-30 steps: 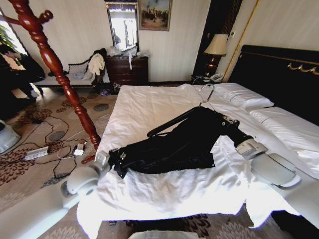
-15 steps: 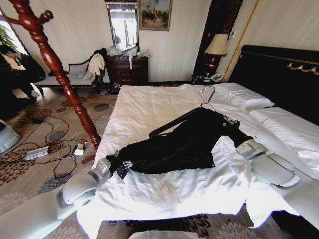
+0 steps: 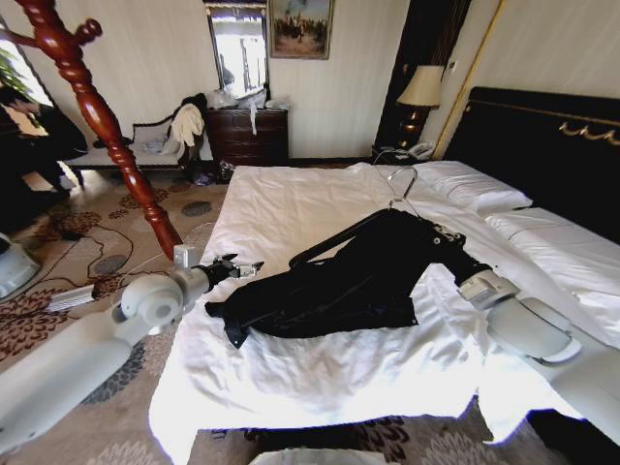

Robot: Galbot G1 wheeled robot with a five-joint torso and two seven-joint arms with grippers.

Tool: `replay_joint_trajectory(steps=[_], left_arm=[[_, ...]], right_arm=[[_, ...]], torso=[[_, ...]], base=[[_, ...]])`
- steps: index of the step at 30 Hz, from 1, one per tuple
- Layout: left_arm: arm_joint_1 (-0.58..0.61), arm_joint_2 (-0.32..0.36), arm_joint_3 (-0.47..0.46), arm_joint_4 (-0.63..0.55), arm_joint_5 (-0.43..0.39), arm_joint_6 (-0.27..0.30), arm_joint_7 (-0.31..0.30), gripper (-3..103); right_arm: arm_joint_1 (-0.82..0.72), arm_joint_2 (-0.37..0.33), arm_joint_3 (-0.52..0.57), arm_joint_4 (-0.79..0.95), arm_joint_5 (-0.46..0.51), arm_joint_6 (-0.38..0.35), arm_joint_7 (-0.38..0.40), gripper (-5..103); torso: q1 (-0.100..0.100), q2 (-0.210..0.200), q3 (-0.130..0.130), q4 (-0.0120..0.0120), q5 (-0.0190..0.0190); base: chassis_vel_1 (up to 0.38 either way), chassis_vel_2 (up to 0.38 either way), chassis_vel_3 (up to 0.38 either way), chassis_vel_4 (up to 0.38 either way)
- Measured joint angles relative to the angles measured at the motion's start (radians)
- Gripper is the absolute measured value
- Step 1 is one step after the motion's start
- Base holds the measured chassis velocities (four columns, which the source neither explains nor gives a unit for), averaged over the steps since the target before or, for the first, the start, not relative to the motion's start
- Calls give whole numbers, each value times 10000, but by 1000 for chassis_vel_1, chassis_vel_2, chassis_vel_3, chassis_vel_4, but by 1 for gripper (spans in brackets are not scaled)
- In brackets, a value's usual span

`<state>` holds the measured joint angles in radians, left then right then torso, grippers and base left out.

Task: Pick up the clothes from the bed and hang them on the clothes hanger.

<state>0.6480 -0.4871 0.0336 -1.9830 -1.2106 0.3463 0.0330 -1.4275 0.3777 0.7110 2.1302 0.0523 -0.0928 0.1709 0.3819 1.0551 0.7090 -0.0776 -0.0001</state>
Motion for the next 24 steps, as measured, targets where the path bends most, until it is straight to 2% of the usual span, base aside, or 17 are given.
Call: replay_joint_trajectory(steps=[1, 3, 4, 5, 8, 9, 13, 14, 16, 20, 24], left_arm=[[-366, -35, 487, 473, 460, -704, 870, 100], [-1261, -343, 1647, 1430, 1013, -1533, 2232, 100], [-1261, -343, 1647, 1430, 1013, -1533, 2232, 100], [-1642, -606, 2097, 1912, 1170, -1752, 2720, 100], [-2413, -1201, 2849, 2896, 1312, -1911, 3631, 100], [-2413, -1201, 2849, 2896, 1312, -1911, 3631, 100], [-3110, -1945, 3478, 3912, 1729, -1913, 4401, 100], [-3110, -1945, 3478, 3912, 1729, -1913, 4401, 100], [-3167, -2442, 3582, 4240, 1709, -1806, 4386, 100], [-3282, -2773, 3795, 4492, 1524, -1729, 4213, 102], [-3618, -3190, 4315, 4759, 1143, -1604, 3959, 97]], right_arm=[[43, -3, -31, -25, 8, 19, -8, 19], [27, 5, -23, -35, 10, 70, -14, 19], [27, 5, -23, -35, 10, 70, -14, 19], [-11, 19, 20, -33, 3, 99, -14, 19], [-86, 82, 109, 24, -5, 114, -11, 19], [-86, 82, 109, 24, -5, 114, -11, 19], [-163, 199, 134, 119, -41, 114, -9, 19], [-163, 199, 134, 119, -41, 114, -9, 19], [-195, 249, 167, 120, -46, 133, -8, 19], [-265, 250, 252, 120, -46, 175, -9, 19], [-263, 206, 300, 120, -31, 195, -9, 19]], torso=[[-1, 0, -1, -2, 0], [1, 0, 0, -1, 1], [1, 0, 0, -1, 1], [1, -1, 1, -6, -1], [1, -1, 0, -8, 4], [1, -1, 0, -8, 4], [1, 0, 0, -1, 2], [1, 0, 0, -1, 2], [0, -1, 0, -5, 1], [0, -1, -1, -6, 1], [-1, -1, -1, -1, 2]], base=[[0, 0, 0, 0], [0, 0, 0, 0], [0, 0, 0, 0], [0, 0, 0, 0], [0, 0, 0, 0], [0, 0, 0, 0], [0, 0, 0, 0], [0, 0, 0, 0], [0, 0, 0, 0], [0, 0, 0, 0], [0, 0, 0, 0]])
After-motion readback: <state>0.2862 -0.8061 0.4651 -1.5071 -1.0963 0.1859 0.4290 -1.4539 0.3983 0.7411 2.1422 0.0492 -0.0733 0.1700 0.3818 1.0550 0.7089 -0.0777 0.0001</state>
